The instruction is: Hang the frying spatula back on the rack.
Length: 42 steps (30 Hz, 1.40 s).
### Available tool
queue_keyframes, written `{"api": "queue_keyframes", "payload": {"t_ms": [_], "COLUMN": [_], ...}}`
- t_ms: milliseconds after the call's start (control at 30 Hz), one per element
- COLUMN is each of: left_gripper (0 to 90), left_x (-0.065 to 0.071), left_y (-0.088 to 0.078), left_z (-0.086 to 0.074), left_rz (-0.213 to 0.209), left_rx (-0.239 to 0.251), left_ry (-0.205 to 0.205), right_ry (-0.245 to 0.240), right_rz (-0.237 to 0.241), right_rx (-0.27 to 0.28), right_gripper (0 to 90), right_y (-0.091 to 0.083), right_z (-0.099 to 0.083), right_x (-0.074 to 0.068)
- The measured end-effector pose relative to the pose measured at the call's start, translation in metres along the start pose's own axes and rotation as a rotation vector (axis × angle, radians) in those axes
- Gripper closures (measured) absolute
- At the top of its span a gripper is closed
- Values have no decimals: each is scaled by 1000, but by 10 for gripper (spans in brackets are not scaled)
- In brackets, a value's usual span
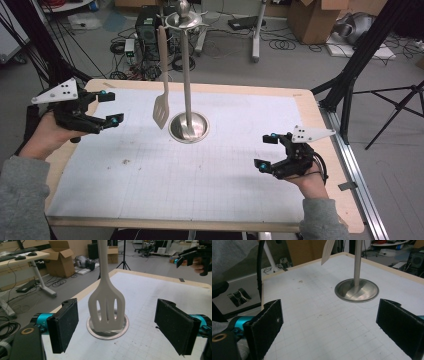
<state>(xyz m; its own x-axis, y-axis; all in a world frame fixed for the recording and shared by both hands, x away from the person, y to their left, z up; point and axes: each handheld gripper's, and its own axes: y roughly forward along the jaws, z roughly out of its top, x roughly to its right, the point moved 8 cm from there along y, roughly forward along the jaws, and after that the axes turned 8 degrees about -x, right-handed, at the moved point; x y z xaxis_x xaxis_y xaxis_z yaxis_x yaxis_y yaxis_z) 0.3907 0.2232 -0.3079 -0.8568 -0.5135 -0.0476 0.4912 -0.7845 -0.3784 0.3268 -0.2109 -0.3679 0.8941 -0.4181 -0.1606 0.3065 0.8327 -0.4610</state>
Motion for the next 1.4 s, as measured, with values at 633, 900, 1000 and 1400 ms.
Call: {"api": "queue_keyframes", "payload": {"t_ms": [633,900,1000,1400], "left_gripper": [197,197,197,195], "left_x": [18,19,22,28], "left_y": [-11,-18,-21,-34], "left_z": [-21,-30,-31,-40], "left_rz": [-2,17,19,54], "left_rx": [40,56,74,103], "left_ry": [7,-3,-5,-10], "right_ry": [-5,-9,-8,-9], "right_rz": [9,11,15,18], "right_rx": [-7,-7,-8,-8], "right_gripper": [62,61,62,62], "right_y": [5,7,7,9], "right_z": [2,3,3,4], "right_x": [0,1,0,2]}}
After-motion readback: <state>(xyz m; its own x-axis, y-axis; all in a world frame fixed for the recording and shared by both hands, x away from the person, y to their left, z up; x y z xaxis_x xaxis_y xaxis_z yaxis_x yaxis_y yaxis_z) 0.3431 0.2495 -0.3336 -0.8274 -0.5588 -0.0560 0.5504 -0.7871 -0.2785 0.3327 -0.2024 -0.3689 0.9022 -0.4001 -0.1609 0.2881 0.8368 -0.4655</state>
